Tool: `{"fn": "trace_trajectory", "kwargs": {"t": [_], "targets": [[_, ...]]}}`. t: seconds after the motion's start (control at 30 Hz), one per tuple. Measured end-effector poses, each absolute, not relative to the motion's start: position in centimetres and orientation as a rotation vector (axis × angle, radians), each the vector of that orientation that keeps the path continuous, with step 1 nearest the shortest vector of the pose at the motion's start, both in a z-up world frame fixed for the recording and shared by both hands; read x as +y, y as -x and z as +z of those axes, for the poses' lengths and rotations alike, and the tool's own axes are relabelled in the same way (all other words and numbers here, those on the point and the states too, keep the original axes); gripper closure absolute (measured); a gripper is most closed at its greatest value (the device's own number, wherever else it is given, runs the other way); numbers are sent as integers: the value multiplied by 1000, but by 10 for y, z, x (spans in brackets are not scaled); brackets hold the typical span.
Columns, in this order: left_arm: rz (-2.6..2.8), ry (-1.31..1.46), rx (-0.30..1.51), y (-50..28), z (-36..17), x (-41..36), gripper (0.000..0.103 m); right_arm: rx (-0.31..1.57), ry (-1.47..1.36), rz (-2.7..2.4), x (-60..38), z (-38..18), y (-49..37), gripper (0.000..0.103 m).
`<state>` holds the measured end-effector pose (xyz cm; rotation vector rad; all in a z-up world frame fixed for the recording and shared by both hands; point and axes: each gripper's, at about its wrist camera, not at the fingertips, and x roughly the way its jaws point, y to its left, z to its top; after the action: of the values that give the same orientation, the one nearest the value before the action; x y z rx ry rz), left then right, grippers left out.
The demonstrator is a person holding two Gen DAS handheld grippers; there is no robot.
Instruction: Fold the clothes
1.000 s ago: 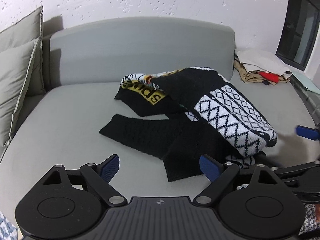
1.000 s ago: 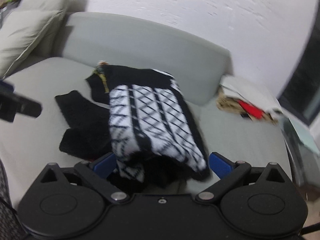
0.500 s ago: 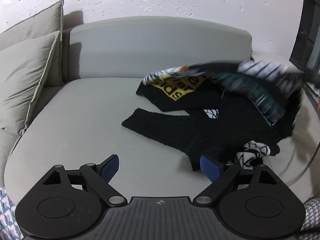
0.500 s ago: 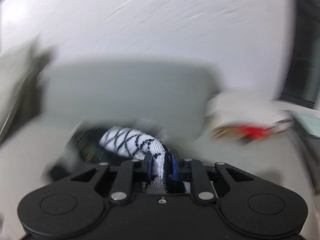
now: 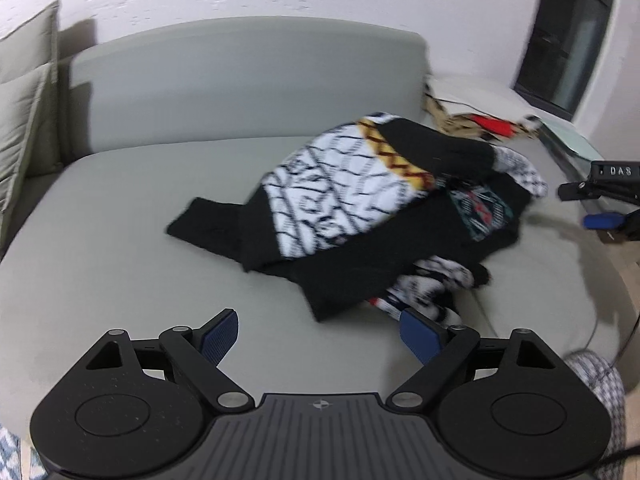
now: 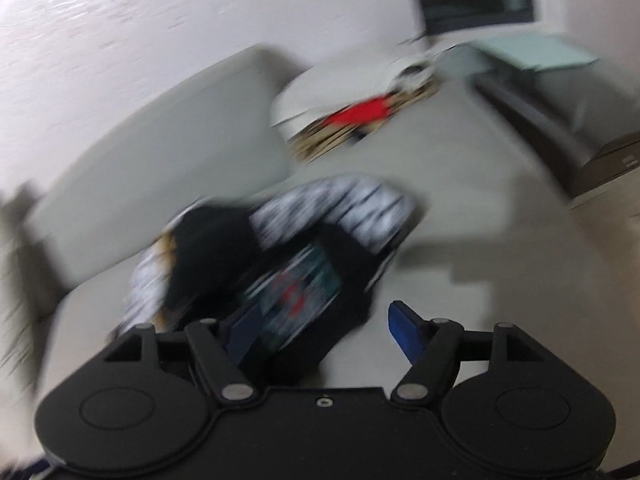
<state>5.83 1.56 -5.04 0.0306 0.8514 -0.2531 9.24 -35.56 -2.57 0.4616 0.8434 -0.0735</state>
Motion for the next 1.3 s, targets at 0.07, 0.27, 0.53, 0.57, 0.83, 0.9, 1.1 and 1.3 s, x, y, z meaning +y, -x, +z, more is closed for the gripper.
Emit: {"fn": "trace_trajectory", "kwargs": {"t": [0.07,0.27,0.53,0.57,0.83,0.9,1.1,1.3], "targets": [[-269,-32,846,-51,-47,12,15,861,-444,12,-334,-25,-72,26],[-201,-2,843,-49,-46,28,15,964,-406,168,-265,-67,-70,22],[-132,88,828,-49,-47,73,15,906,-498,34,-209,-115,-100,2],[-130,97,829,-49,-48,77,15,895,-511,12,-203,-121,-104,0],[-93,155,817,-49,-60,113,15,910,-470,-40,-165,-115,-131,72],[-72,182,822,-50,-62,123,15,881,-597,62,-160,-92,-139,74],[-5,227,738,-37,-42,149,16,654,-1082,376,-165,-30,-155,75],[15,226,739,-24,-35,145,15,974,-825,357,-156,-49,-123,48]]}}
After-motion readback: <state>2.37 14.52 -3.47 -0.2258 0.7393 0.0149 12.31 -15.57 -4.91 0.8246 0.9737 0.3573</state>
